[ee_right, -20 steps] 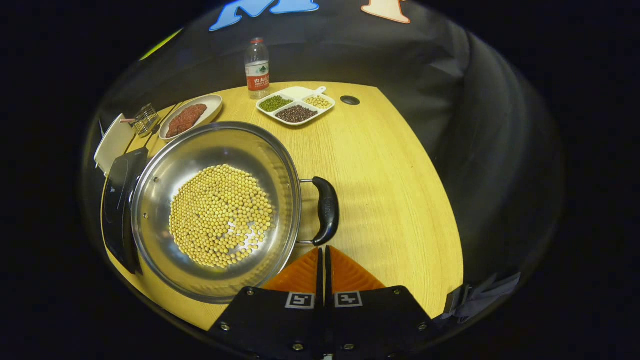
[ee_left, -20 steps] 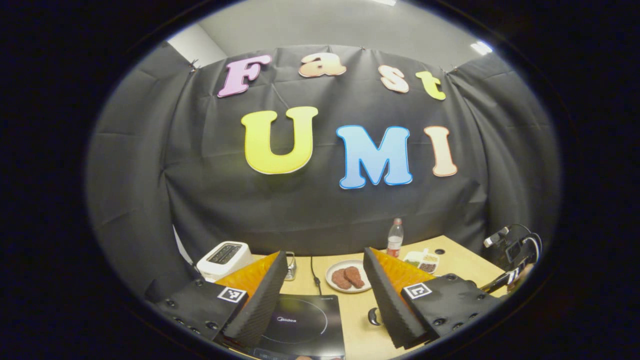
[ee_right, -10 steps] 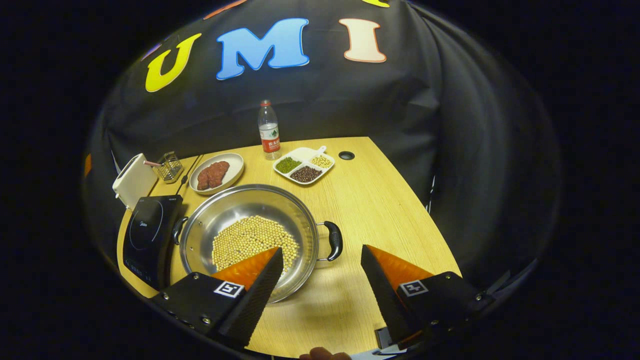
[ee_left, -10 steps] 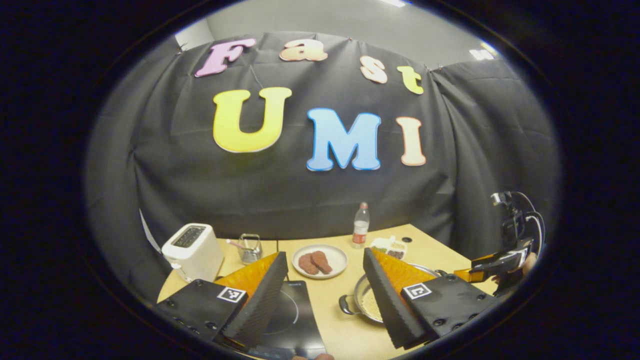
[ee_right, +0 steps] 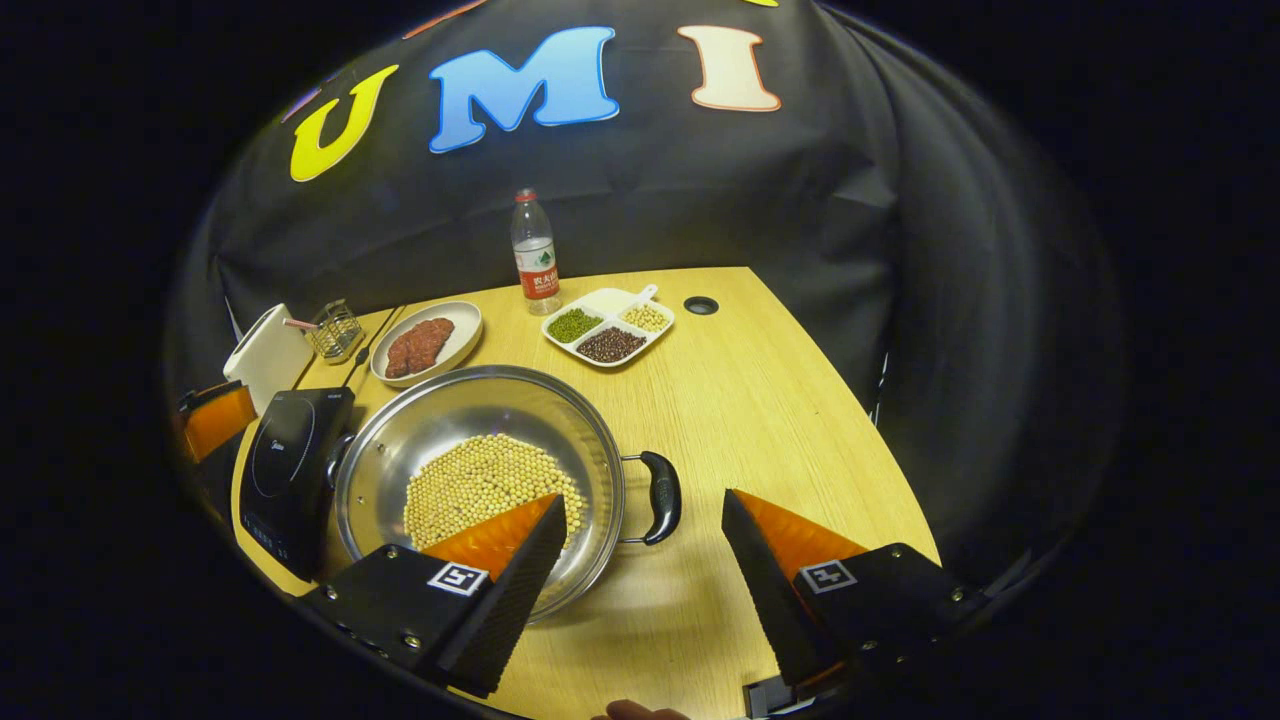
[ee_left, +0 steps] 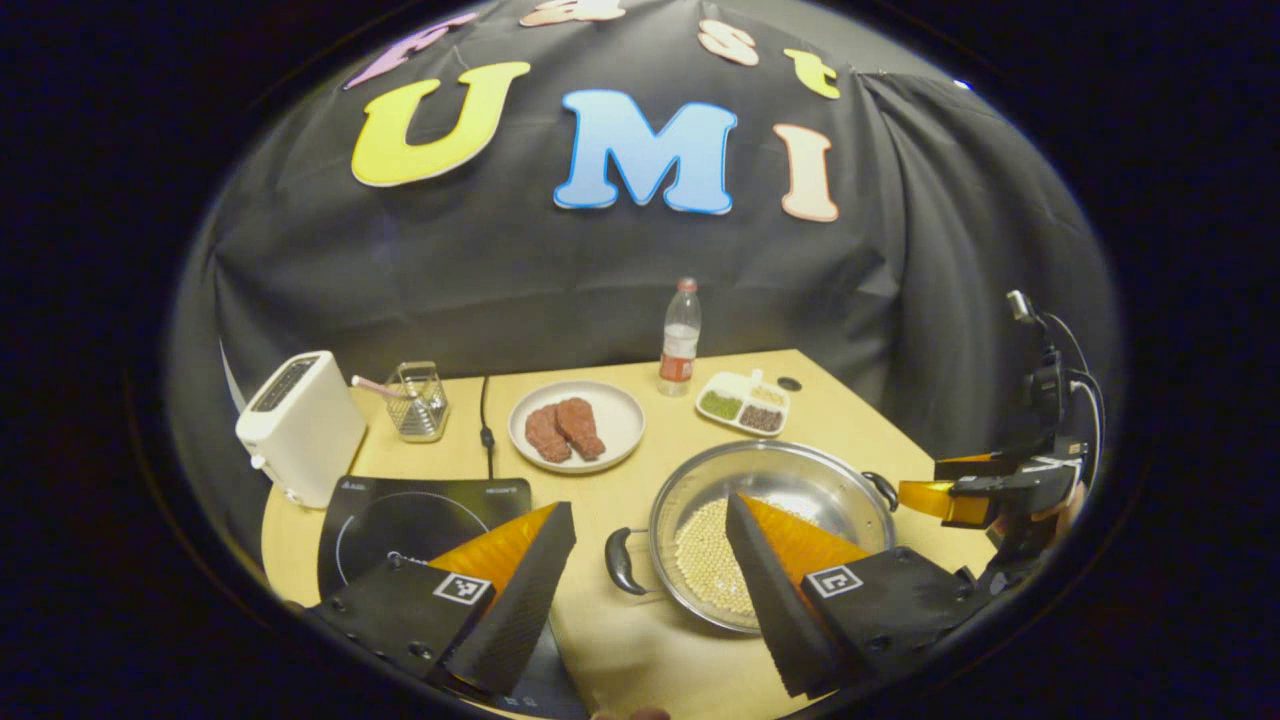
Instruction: First push the handle of the pot to place it horizontally, then grasp the pot with both hands and set it on the induction cooktop.
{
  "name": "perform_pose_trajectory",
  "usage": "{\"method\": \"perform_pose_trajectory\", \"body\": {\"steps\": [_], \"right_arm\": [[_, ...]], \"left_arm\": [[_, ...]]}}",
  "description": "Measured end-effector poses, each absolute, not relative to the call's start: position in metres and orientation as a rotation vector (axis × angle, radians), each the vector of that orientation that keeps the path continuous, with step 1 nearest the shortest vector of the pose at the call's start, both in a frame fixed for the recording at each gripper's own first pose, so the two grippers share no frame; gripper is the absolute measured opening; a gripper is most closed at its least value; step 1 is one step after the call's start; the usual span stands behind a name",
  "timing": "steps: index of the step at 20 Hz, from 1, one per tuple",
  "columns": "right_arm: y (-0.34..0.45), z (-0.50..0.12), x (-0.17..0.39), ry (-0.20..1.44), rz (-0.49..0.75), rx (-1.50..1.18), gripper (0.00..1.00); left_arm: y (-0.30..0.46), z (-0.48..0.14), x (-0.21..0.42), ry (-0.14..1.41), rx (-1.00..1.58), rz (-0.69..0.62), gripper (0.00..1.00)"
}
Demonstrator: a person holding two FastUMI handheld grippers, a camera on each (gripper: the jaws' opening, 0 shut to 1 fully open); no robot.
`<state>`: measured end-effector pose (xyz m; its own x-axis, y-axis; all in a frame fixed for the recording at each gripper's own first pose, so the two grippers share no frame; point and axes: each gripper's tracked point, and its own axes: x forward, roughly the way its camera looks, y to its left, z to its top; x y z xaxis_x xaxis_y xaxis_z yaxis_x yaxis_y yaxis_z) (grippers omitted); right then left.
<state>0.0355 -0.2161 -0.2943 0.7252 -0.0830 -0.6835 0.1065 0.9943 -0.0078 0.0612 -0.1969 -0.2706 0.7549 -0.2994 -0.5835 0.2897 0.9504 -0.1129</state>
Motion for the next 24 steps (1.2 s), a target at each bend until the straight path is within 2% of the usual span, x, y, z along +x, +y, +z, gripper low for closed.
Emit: {"method": "perform_pose_trajectory", "body": {"steps": [9, 13, 16, 18, 19, 20, 21, 22, 24], "right_arm": [[-0.224, -0.343, 0.068, 0.855, -0.043, 0.026, 0.98], [-0.226, -0.361, 0.078, 0.890, -0.025, 0.018, 0.97], [-0.222, -0.369, 0.082, 0.914, 0.002, 0.059, 0.90], [-0.216, -0.371, 0.085, 0.919, 0.026, 0.065, 0.80], [-0.214, -0.373, 0.084, 0.925, 0.032, 0.055, 0.75], [-0.214, -0.369, 0.084, 0.924, 0.028, 0.049, 0.65], [-0.214, -0.371, 0.085, 0.929, 0.027, 0.054, 0.60], [-0.214, -0.371, 0.086, 0.927, 0.026, 0.069, 0.65], [-0.214, -0.372, 0.086, 0.927, 0.024, 0.079, 0.62]], "left_arm": [[-0.204, -0.384, 0.086, 0.869, 0.027, -0.252, 0.99], [-0.204, -0.412, 0.089, 0.924, 0.039, -0.229, 1.00], [-0.205, -0.423, 0.089, 0.952, 0.046, -0.218, 0.98], [-0.205, -0.432, 0.091, 0.964, 0.046, -0.219, 0.90], [-0.208, -0.434, 0.090, 0.969, 0.039, -0.224, 0.90], [-0.210, -0.433, 0.090, 0.973, 0.037, -0.234, 0.81], [-0.211, -0.434, 0.090, 0.973, 0.048, -0.236, 0.74], [-0.210, -0.433, 0.090, 0.971, 0.059, -0.239, 0.72], [-0.211, -0.433, 0.090, 0.976, 0.049, -0.238, 0.67]]}}
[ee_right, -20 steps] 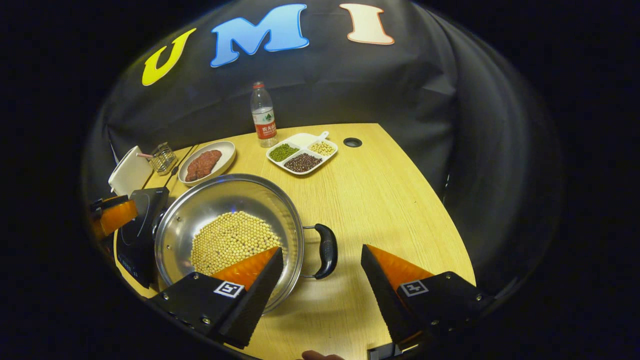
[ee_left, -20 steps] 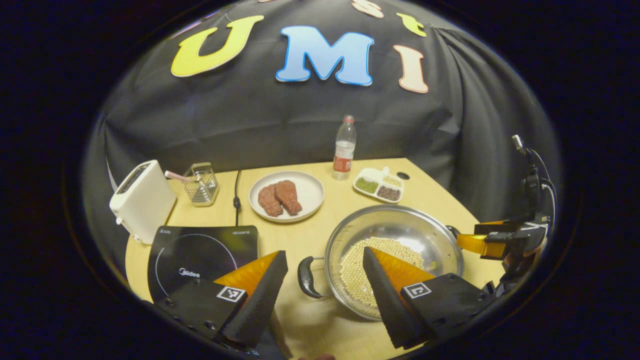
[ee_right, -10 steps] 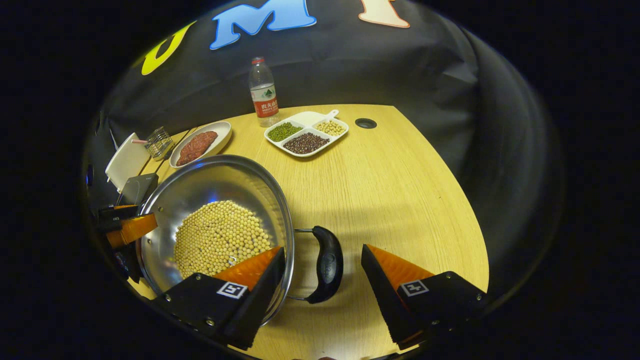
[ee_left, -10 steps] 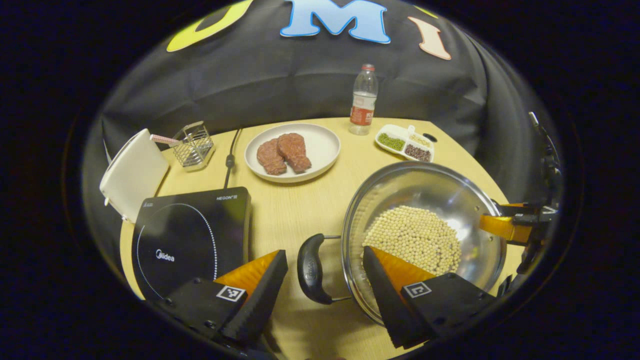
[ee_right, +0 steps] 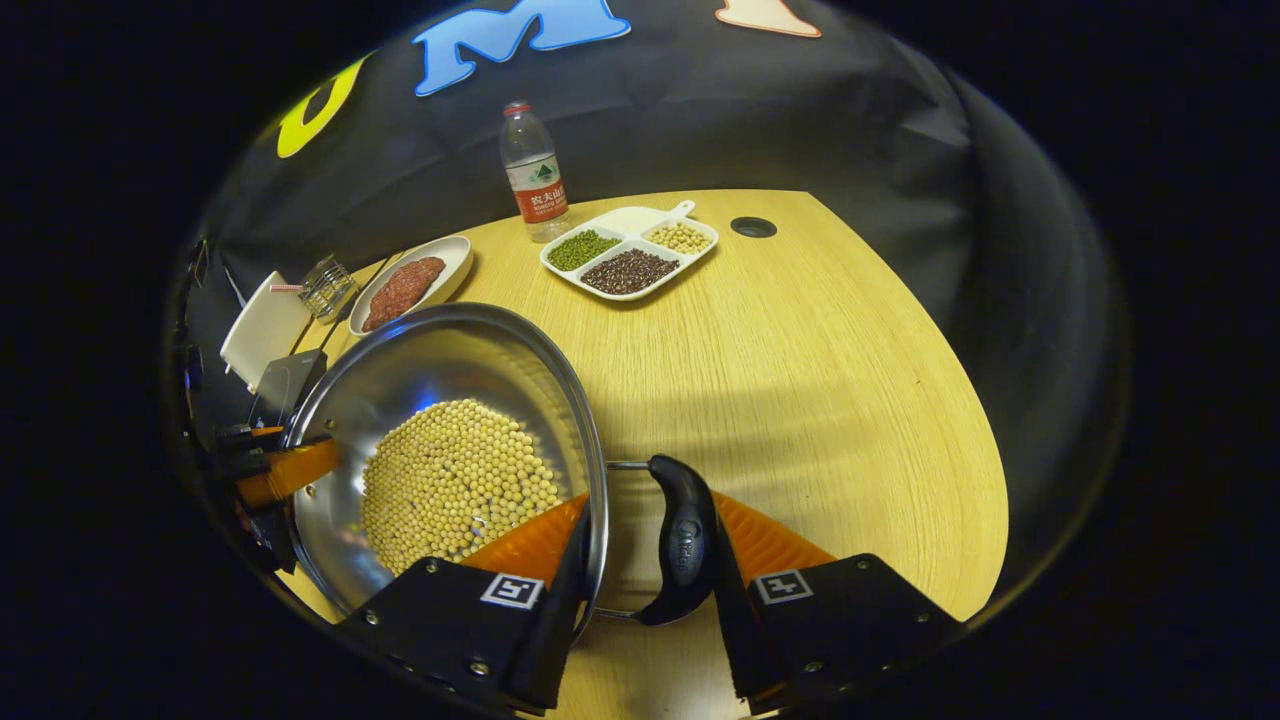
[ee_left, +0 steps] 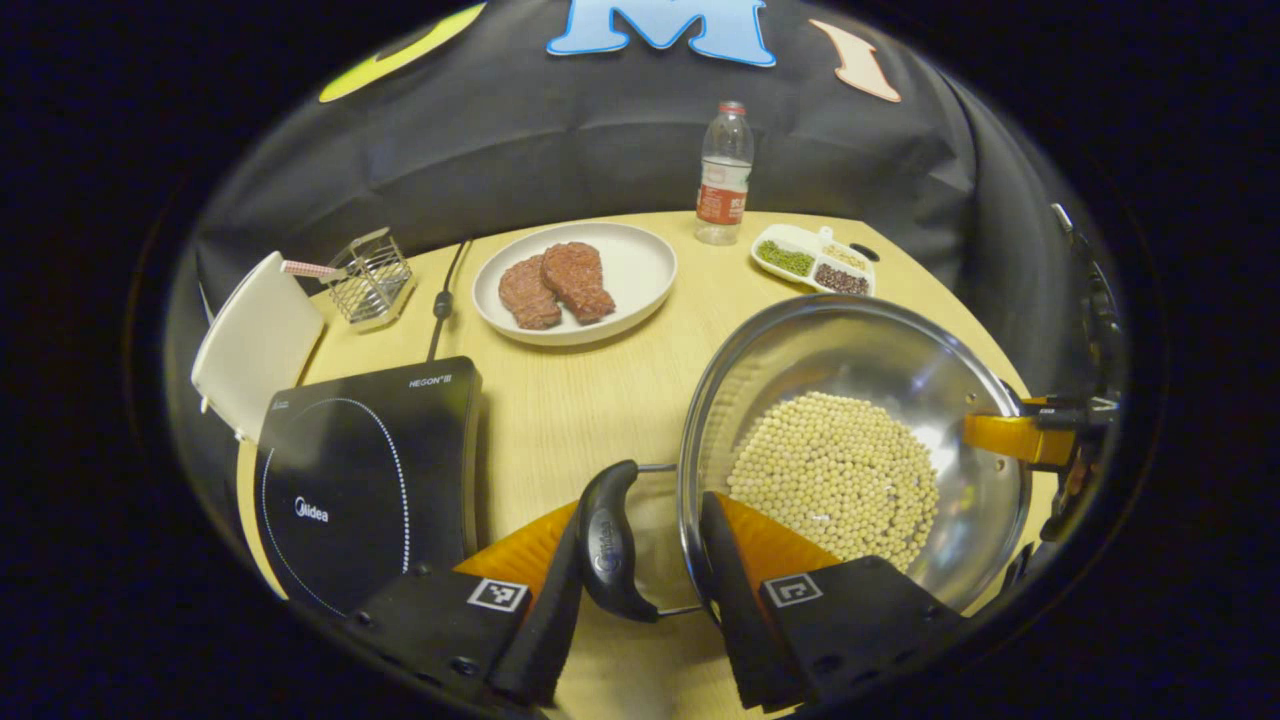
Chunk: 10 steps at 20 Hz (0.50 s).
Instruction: First push the handle of the pot to place it horizontally, then grasp the pot with both hands and set it on the induction cooktop.
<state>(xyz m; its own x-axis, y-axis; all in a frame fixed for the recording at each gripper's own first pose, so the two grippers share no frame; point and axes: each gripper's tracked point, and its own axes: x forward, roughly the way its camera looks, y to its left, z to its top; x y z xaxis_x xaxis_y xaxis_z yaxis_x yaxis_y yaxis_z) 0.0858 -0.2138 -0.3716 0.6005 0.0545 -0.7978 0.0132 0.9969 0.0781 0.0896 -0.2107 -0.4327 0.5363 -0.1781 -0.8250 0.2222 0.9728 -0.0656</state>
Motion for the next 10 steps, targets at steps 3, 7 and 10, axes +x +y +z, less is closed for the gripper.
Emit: {"method": "perform_pose_trajectory", "body": {"steps": [3, 7, 10], "right_arm": [[-0.214, -0.370, 0.086, 0.929, 0.028, 0.065, 0.57], [-0.213, -0.368, 0.081, 0.945, 0.026, 0.066, 0.57], [-0.208, -0.355, 0.079, 0.929, 0.031, 0.068, 0.57]], "left_arm": [[-0.211, -0.434, 0.091, 0.978, 0.053, -0.232, 0.64], [-0.210, -0.429, 0.088, 0.982, 0.058, -0.222, 0.64], [-0.205, -0.418, 0.086, 0.958, 0.051, -0.215, 0.64]]}}
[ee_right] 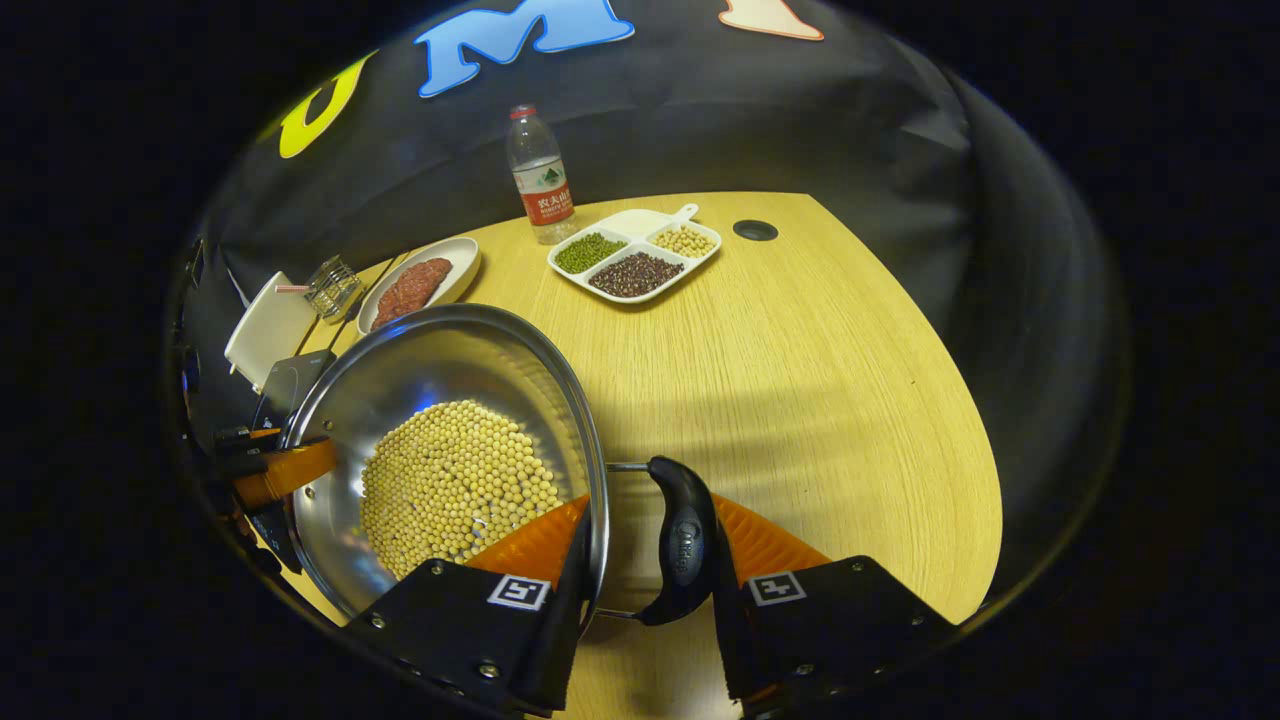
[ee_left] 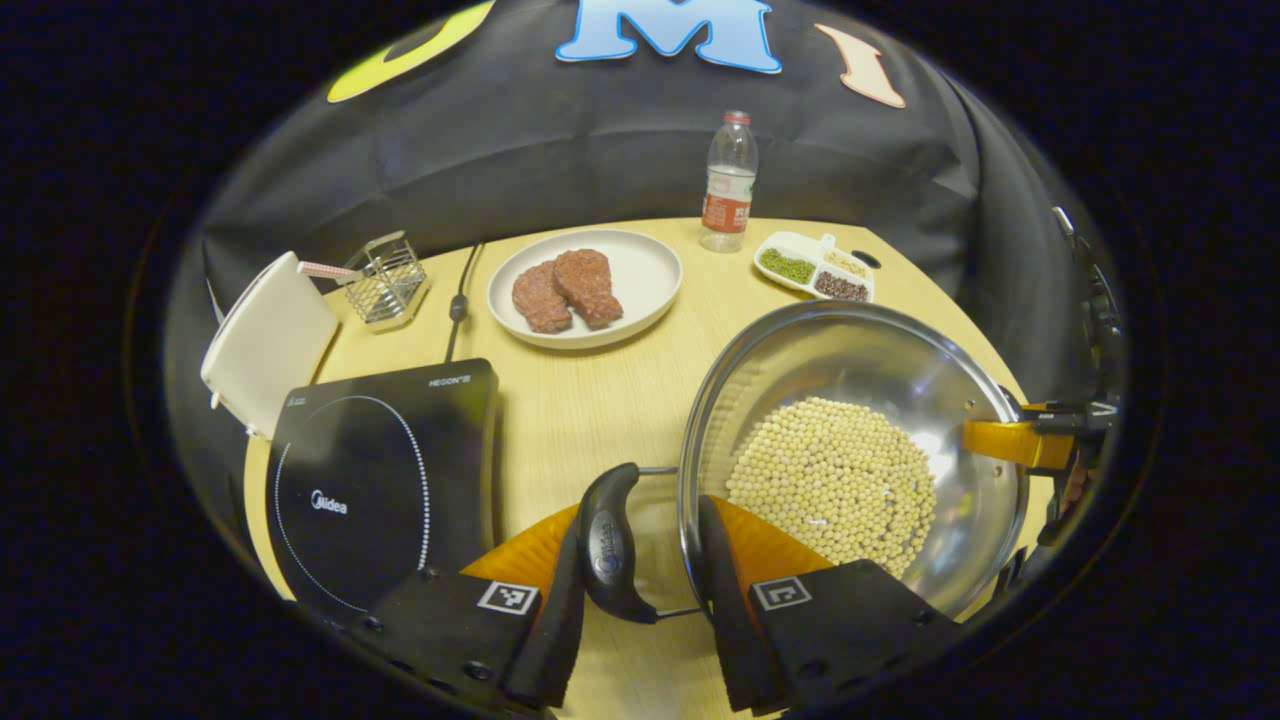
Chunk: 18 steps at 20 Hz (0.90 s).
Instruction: First push the handle of the pot to place it horizontally, then grasp the pot with both hands and set it on the induction cooktop.
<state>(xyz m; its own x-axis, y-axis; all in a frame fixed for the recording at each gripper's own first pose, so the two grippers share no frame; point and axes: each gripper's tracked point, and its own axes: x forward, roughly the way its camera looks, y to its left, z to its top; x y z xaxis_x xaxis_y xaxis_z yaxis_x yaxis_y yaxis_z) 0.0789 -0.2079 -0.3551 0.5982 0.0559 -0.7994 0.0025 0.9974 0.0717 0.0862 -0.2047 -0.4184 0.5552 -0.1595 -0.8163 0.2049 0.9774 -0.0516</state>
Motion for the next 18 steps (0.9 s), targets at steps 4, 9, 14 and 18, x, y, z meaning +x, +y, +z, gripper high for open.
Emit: {"method": "perform_pose_trajectory", "body": {"steps": [4, 9, 14, 18], "right_arm": [[-0.199, -0.331, 0.071, 0.906, 0.017, 0.052, 0.57], [-0.180, -0.304, 0.057, 0.888, -0.012, 0.058, 0.57], [-0.147, -0.284, 0.047, 0.874, -0.018, 0.066, 0.57], [-0.115, -0.274, 0.044, 0.871, -0.014, 0.070, 0.57]], "left_arm": [[-0.197, -0.396, 0.079, 0.948, 0.025, -0.227, 0.67], [-0.176, -0.369, 0.077, 0.932, 0.023, -0.251, 0.60], [-0.141, -0.341, 0.073, 0.917, 0.025, -0.260, 0.60], [-0.108, -0.330, 0.072, 0.908, 0.026, -0.258, 0.64]]}}
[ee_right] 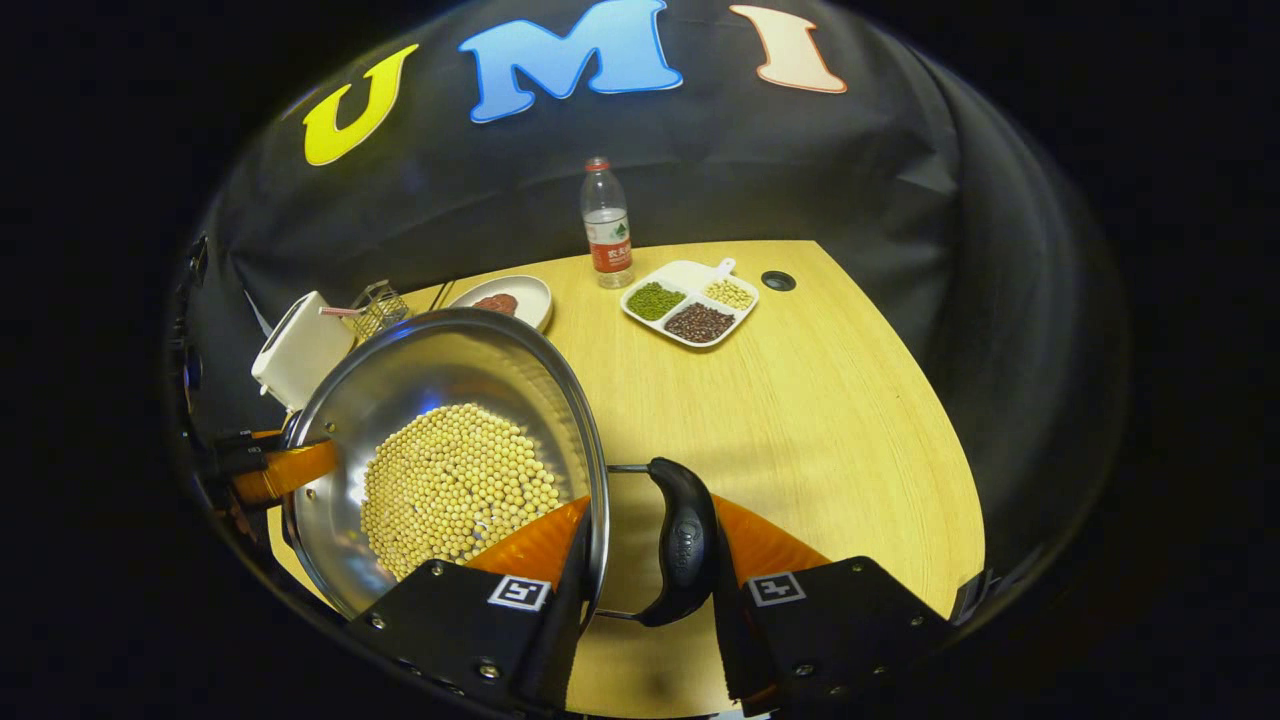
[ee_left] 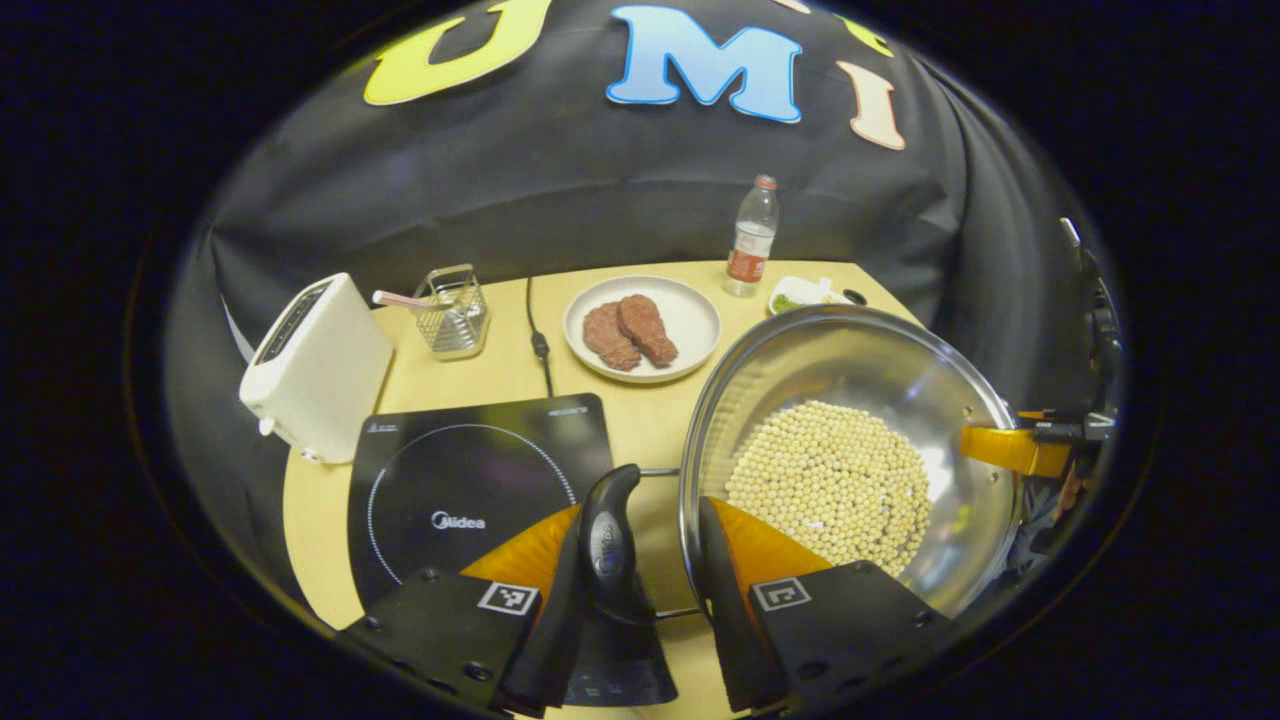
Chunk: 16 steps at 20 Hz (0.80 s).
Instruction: First push the handle of the pot to place it horizontally, then grasp the pot with both hands and set it on the induction cooktop.
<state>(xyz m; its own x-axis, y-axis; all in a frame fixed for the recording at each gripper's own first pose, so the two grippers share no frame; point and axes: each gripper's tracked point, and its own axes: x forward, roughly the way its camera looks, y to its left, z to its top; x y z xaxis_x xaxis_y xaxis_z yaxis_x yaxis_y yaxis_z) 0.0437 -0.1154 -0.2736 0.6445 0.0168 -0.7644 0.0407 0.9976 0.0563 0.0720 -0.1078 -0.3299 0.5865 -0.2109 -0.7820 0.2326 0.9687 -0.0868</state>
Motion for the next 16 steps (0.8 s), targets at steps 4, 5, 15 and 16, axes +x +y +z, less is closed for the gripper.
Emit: {"method": "perform_pose_trajectory", "body": {"steps": [4, 5, 15, 16], "right_arm": [[-0.086, -0.268, 0.044, 0.868, -0.004, 0.061, 0.57], [-0.079, -0.268, 0.044, 0.868, -0.001, 0.057, 0.57], [0.005, -0.276, 0.054, 0.890, 0.040, 0.043, 0.57], [0.013, -0.277, 0.056, 0.893, 0.045, 0.041, 0.57]], "left_arm": [[-0.075, -0.326, 0.071, 0.913, 0.009, -0.253, 0.67], [-0.067, -0.326, 0.071, 0.915, 0.005, -0.251, 0.60], [0.024, -0.331, 0.071, 0.933, -0.008, -0.209, 0.60], [0.033, -0.331, 0.073, 0.933, -0.007, -0.205, 0.60]]}}
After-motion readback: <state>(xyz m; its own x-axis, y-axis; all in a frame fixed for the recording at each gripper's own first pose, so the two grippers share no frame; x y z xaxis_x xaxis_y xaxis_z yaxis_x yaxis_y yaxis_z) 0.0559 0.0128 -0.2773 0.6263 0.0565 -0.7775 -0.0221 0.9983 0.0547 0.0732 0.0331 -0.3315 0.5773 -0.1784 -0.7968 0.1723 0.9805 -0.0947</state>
